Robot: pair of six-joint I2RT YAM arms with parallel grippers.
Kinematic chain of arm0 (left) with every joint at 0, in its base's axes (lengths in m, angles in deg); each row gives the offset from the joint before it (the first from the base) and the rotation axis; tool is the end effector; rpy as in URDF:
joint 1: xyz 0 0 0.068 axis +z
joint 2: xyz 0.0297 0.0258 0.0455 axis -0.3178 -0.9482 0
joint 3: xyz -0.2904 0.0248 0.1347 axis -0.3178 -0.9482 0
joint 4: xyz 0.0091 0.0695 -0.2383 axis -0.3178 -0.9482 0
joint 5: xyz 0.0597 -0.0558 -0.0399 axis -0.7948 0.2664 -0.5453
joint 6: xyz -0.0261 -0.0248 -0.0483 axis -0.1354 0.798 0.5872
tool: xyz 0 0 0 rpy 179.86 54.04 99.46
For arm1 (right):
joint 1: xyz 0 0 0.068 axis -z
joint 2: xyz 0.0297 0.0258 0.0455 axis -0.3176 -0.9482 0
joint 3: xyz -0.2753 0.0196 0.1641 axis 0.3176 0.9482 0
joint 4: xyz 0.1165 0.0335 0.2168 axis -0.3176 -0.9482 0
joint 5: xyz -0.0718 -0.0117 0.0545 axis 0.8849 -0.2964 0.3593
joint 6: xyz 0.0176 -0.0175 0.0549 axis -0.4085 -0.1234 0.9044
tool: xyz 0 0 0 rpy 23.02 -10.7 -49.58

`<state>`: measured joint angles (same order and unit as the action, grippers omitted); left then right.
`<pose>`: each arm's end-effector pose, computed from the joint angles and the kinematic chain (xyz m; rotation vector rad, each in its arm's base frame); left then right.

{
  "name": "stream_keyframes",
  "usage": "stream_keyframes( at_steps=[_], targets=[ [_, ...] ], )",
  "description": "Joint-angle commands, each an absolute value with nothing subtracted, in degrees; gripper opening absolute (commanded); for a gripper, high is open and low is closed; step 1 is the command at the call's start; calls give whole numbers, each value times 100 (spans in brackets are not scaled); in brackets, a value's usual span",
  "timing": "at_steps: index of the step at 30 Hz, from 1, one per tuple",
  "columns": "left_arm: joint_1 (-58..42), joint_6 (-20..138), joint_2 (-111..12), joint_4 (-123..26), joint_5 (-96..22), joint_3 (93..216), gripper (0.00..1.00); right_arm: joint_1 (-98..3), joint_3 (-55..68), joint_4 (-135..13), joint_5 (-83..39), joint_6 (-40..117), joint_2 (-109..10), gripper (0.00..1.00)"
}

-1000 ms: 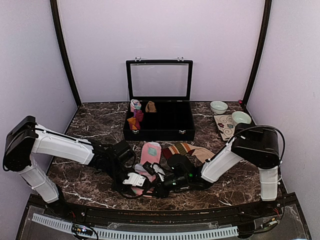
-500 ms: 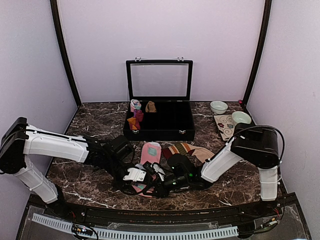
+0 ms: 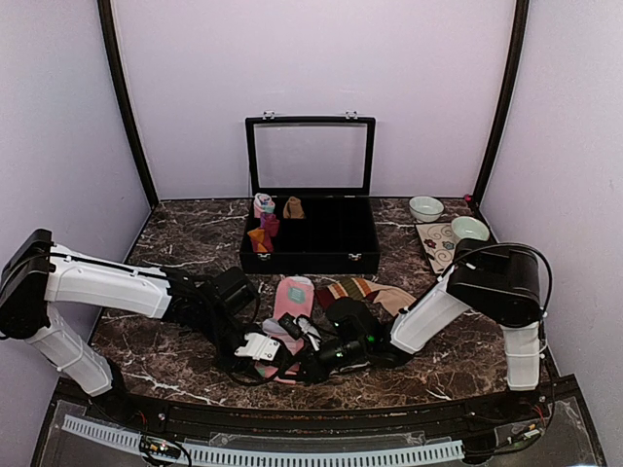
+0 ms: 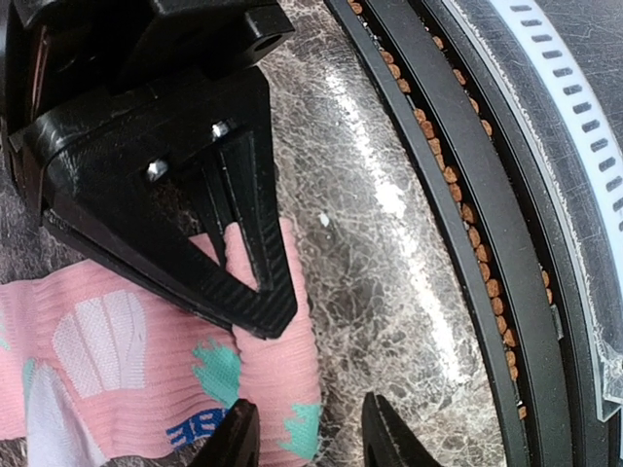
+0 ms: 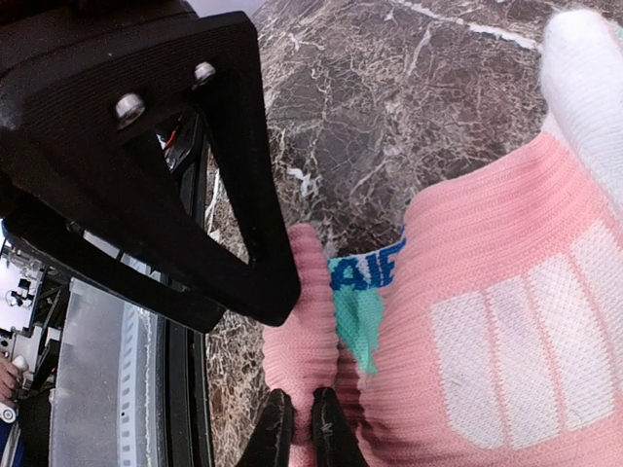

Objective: Roll the socks
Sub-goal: Roll the sock at the center of the board.

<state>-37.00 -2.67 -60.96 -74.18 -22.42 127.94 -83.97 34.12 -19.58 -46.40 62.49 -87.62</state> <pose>0.1353 -0.2280 0.2174 2.1945 1.4993 -0.5694 0.1452 0.3748 0.1321 -1.0941 2.1811 1.4924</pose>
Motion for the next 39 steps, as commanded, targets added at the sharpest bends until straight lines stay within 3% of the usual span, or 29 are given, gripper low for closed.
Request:
stream_keyframes(
  at_steps=[1,9,17,25,32,39],
  targets=[
    [-3715,-380,-6077,-7336,-2167,12689,37,-8365,3776,-3669,-4433,6293,-9402,6],
    [-3766,-506,-6106,-7254,-2205,12611,30,-8343,3773,-3632,-4504,6380,-9464,6],
    [-3893,-338,-6139,-6949,-2465,12394,42,-8284,3733,-3634,-4532,6399,-9482,7],
    [-3930,-84,-6326,-6618,-2834,12333,43,-8283,3726,-3623,-4560,6415,-9492,7],
    [-3939,-181,-6489,-6781,-2893,12415,31,-8282,3762,-3604,-4534,6454,-9426,9],
    [-3939,-353,-6792,-7135,-2956,12647,24,-8276,3815,-3539,-4382,6544,-9182,22]
  ],
)
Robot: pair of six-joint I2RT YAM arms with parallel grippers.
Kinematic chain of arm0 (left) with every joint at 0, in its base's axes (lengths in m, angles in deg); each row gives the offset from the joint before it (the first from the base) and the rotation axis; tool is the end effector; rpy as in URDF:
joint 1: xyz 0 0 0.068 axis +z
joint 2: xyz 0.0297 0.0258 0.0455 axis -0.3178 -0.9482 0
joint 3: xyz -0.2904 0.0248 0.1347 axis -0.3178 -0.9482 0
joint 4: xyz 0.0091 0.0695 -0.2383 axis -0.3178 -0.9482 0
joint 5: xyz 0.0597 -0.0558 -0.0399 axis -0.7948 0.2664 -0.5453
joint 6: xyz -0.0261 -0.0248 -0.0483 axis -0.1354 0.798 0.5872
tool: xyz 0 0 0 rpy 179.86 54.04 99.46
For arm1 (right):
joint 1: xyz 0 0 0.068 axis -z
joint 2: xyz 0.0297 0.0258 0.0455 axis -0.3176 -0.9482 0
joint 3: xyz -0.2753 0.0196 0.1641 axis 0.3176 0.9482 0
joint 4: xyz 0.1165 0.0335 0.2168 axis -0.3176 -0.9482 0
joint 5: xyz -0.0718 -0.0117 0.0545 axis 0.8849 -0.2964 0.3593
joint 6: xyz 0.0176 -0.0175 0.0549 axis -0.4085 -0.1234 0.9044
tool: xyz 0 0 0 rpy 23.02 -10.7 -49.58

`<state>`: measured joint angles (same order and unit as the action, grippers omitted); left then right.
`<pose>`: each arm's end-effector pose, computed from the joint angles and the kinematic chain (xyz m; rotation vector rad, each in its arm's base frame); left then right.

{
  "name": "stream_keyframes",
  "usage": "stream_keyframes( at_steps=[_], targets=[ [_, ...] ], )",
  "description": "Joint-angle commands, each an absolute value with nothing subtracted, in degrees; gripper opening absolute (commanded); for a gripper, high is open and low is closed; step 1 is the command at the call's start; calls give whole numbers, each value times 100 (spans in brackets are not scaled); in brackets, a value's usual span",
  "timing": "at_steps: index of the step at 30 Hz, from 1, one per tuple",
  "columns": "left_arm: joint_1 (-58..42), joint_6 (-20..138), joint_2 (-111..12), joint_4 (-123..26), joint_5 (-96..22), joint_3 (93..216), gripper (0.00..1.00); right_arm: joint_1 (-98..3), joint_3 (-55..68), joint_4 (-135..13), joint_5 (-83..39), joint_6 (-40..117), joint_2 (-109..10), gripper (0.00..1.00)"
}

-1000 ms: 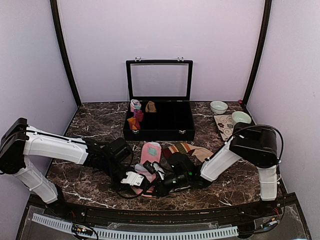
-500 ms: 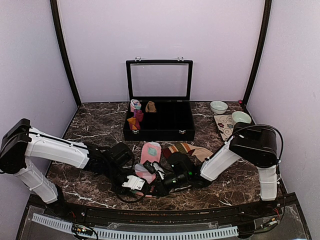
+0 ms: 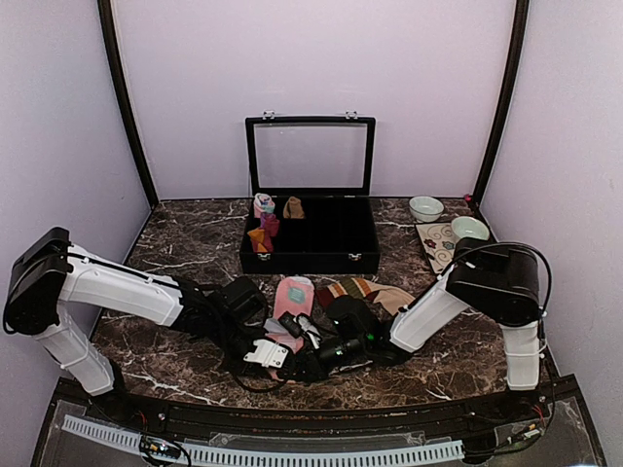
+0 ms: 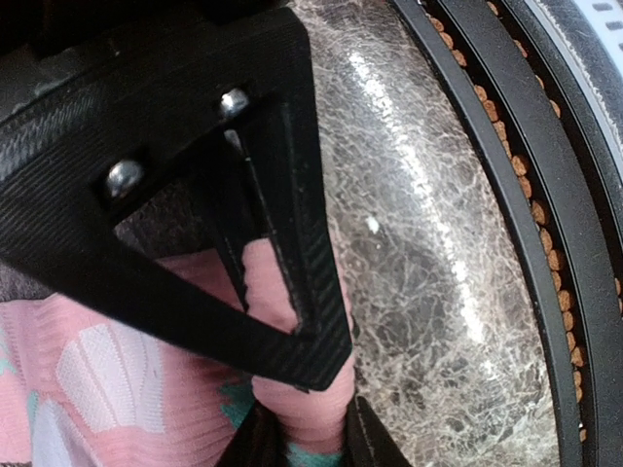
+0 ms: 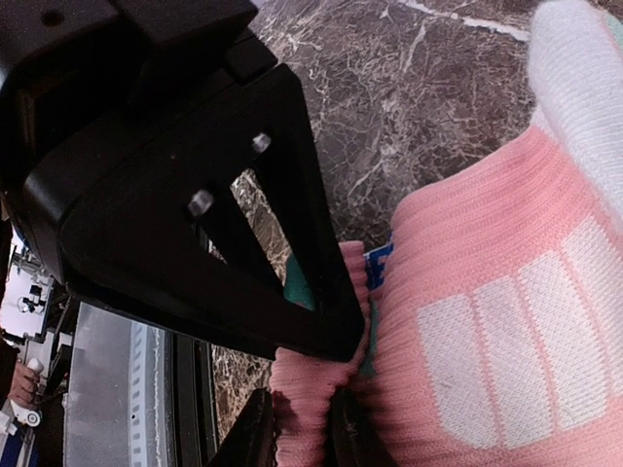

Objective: Roll the socks
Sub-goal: Roll the sock at the center of the board.

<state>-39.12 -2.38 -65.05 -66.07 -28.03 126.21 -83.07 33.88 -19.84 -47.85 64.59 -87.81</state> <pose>0.1385 -0.2436 0.1976 2.1908 1.4723 -0.4484 0.1504 0.3732 0.1316 -1.0598 2.2180 1.5234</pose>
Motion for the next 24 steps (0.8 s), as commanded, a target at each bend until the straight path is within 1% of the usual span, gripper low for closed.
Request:
stream_keyframes(
  at_steps=[1,3,4,5,6,7,18,21,24],
  targets=[
    [-3939,-383,-6825,-7200,-2946,12683,24,-8276,3845,-3515,-4346,6552,-9111,24],
    [-3939,-407,-6904,-7330,-2914,12745,23,-8276,3923,-3495,-4253,6565,-8976,27],
    [-3931,-427,-6927,-7388,-2898,12763,22,-8275,3966,-3506,-4203,6561,-8899,30],
    [-3930,-440,-6934,-7430,-2875,12766,22,-8276,4023,-3502,-4167,6557,-8819,46],
    [-3930,-464,-6924,-7474,-2841,12767,22,-8276,4088,-3491,-4115,6556,-8744,91],
    [-3929,-486,-6920,-7510,-2825,12769,21,-8271,4173,-3470,-4049,6563,-8650,98],
    [-3833,-332,-7039,-7742,-2686,12855,21,-8276,5001,-3563,-3316,6459,-7673,99],
    [-3763,-253,-7134,-7819,-2628,12932,21,-8284,5207,-3772,-2743,6329,-7266,99],
    [-3656,-176,-7256,-7913,-2534,13036,22,-8447,5370,-4097,-1674,6063,-6526,99]
  ],
)
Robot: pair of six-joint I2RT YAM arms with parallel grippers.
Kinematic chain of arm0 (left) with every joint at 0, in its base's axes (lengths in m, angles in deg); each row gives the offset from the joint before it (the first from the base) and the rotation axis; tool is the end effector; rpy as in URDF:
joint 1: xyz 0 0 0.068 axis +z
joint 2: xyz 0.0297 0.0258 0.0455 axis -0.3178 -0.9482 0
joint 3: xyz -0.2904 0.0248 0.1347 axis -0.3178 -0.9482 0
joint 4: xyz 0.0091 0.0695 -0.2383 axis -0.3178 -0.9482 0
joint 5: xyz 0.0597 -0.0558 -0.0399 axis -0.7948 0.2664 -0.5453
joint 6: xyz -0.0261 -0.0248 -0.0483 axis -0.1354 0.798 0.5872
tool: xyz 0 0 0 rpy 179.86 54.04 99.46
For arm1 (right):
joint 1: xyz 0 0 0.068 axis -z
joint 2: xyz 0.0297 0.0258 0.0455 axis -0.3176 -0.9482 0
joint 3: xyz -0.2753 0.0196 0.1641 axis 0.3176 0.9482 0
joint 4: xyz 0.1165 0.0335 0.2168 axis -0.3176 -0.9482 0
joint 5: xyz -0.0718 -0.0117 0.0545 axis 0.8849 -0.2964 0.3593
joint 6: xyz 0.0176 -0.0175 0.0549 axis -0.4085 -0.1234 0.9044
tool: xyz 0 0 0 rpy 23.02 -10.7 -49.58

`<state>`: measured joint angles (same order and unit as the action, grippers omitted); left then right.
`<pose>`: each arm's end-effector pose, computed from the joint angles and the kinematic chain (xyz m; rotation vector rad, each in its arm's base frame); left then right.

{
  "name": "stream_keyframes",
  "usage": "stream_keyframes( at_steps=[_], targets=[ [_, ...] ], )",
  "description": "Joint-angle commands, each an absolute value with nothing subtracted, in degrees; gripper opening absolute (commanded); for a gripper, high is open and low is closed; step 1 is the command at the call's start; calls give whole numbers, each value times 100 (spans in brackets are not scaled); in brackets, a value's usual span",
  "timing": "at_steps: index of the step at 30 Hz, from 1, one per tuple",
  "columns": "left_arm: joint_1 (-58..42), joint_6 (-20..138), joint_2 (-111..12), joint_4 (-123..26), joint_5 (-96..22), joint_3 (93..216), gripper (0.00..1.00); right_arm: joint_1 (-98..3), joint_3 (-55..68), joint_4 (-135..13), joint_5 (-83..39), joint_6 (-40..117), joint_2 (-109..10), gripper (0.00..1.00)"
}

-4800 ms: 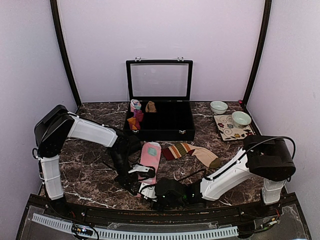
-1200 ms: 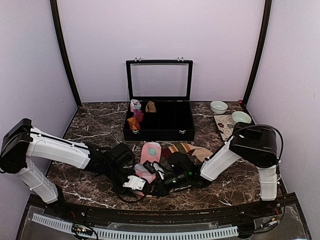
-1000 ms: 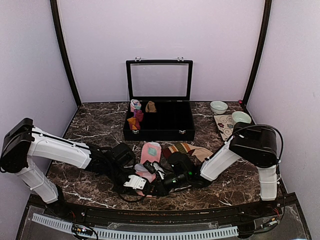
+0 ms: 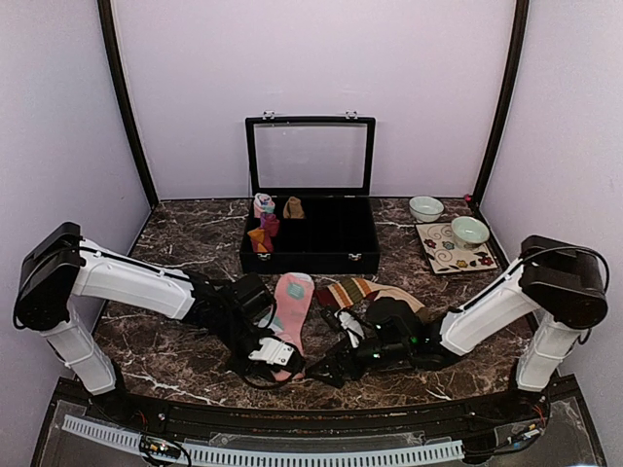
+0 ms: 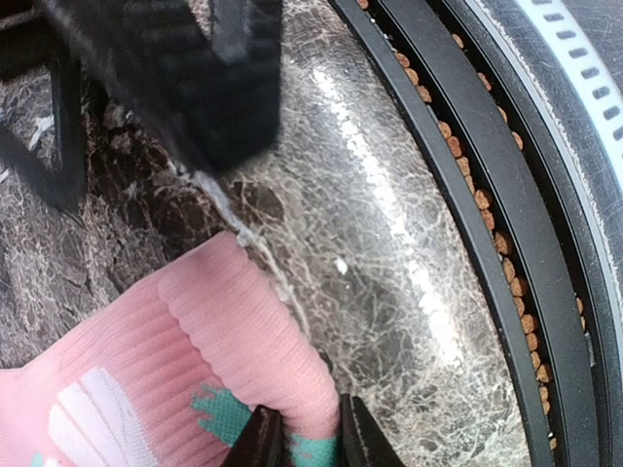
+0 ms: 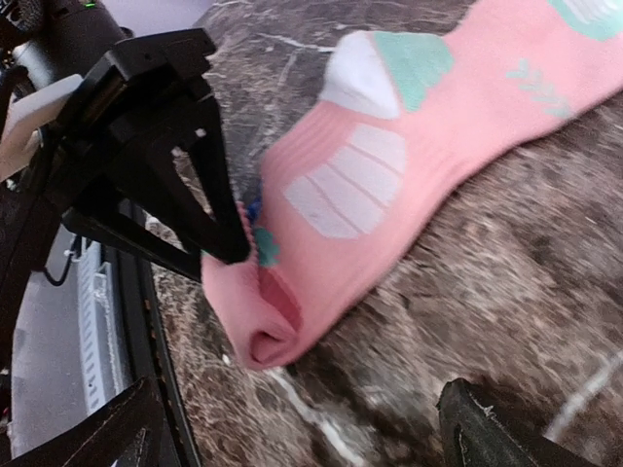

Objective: Roll the socks
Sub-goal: Roll the sock at the center of the board.

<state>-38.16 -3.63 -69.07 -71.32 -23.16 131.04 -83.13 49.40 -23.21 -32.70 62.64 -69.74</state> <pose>0.1478 -0.2559 0.1968 2.2467 1.4922 -0.5585 0.1252 0.2965 0.1679 -0.8933 2.2145 1.2501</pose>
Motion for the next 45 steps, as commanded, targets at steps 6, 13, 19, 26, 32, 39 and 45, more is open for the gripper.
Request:
stream_keyframes(
  at_steps=[6,13,19,26,32,39,45],
  targets=[
    [-3468,-18,-7485,-8075,-2385,13223,24,-9117,5398,-4939,1675,5569,-4632,99],
    [-3458,67,-7629,-8150,-2410,13345,21,-8928,5972,-4111,2058,5836,-3800,99],
    [-3275,99,-7809,-8329,-2215,13500,19,-9518,6716,-2427,1183,3823,-3633,99],
    [-2978,-53,-8145,-8749,-1916,13741,17,-9943,5829,-3290,558,3225,-4720,74],
    [-2854,-291,-8423,-9188,-1680,14022,16,-10182,4672,-3629,184,2185,-5988,56],
    [-2835,-534,-8759,-9605,-1609,14374,16,-10109,3744,-3355,-293,1009,-7158,51],
    [-2836,-655,-8910,-9853,-1591,14571,16,-9923,3370,-3099,-817,800,-7671,47]
  ],
)
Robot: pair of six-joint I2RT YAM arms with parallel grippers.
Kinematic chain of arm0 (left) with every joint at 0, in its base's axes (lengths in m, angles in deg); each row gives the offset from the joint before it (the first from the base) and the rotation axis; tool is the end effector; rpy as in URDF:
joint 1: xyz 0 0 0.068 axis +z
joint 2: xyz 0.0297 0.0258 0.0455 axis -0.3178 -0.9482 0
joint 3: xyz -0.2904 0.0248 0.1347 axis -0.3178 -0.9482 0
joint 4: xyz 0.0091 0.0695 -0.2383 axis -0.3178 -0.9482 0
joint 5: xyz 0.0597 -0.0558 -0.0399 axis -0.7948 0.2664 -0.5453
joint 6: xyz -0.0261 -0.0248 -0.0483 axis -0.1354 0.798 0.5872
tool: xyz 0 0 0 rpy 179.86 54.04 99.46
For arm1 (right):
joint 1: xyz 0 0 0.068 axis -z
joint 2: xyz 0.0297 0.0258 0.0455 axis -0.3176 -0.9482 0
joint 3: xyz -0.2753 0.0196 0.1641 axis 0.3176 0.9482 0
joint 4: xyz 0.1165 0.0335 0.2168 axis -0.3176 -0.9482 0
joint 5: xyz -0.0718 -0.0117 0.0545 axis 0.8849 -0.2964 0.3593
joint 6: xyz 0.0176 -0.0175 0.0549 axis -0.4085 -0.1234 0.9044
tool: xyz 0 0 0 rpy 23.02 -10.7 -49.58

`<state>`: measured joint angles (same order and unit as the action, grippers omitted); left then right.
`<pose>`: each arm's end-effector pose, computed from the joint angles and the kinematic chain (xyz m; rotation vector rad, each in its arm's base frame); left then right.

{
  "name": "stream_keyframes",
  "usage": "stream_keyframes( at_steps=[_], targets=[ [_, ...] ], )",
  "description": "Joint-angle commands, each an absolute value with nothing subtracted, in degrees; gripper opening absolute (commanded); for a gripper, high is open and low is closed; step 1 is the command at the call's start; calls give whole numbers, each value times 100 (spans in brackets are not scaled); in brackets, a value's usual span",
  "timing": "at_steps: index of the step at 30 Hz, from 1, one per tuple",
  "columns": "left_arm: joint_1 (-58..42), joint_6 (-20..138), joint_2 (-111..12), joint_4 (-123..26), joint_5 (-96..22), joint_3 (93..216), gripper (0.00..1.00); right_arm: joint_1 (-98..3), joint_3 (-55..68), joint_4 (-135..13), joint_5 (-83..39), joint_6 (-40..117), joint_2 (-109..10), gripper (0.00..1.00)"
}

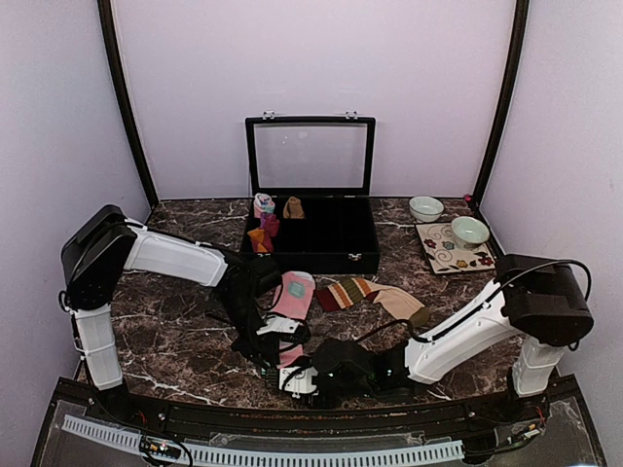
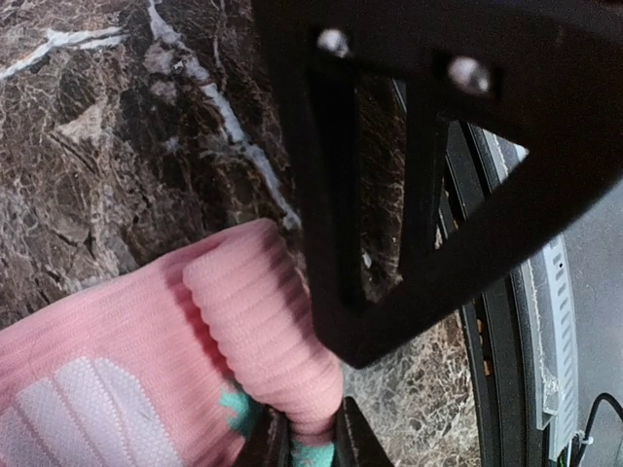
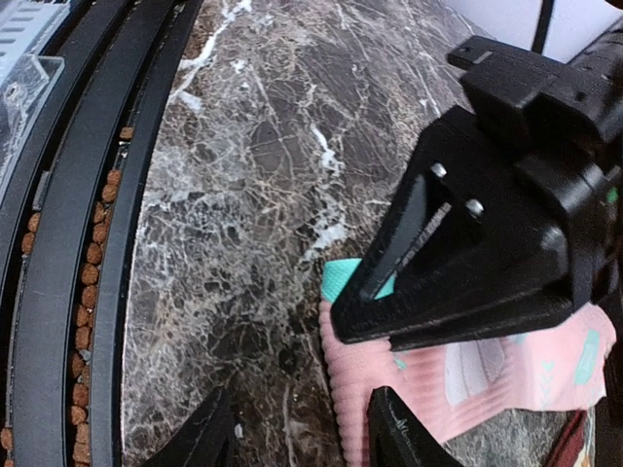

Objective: Roll the socks
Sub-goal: Roll the sock at the center of the board.

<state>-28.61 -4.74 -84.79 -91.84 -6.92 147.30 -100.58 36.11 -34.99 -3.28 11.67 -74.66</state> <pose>0.2114 -0.2687 0.1772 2.2210 1.8332 -1.0032 0.0598 0.3669 0.1774 -1.6320 1.4654 0.4118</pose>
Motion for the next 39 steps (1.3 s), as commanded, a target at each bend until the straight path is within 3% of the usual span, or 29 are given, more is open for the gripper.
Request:
stream_keyframes(
  at_steps=[1,20,29,39],
  targets=[
    [-2832,-672,-8931,-9900,-1569,14596,16,-9882,3303,-3100,-907,789,-7740,46],
    [-2832,-742,-8807,-10047,-1440,14478,18,-9511,3139,-3234,-1595,848,-8180,36],
    [-2832,-514,-8864,-9806,-1701,14484,18,-9554,3059,-3226,-1429,844,-7990,44],
    [-2832,-456,-8936,-9823,-1767,14531,19,-9724,2895,-3206,-1583,1033,-8176,45]
  ],
)
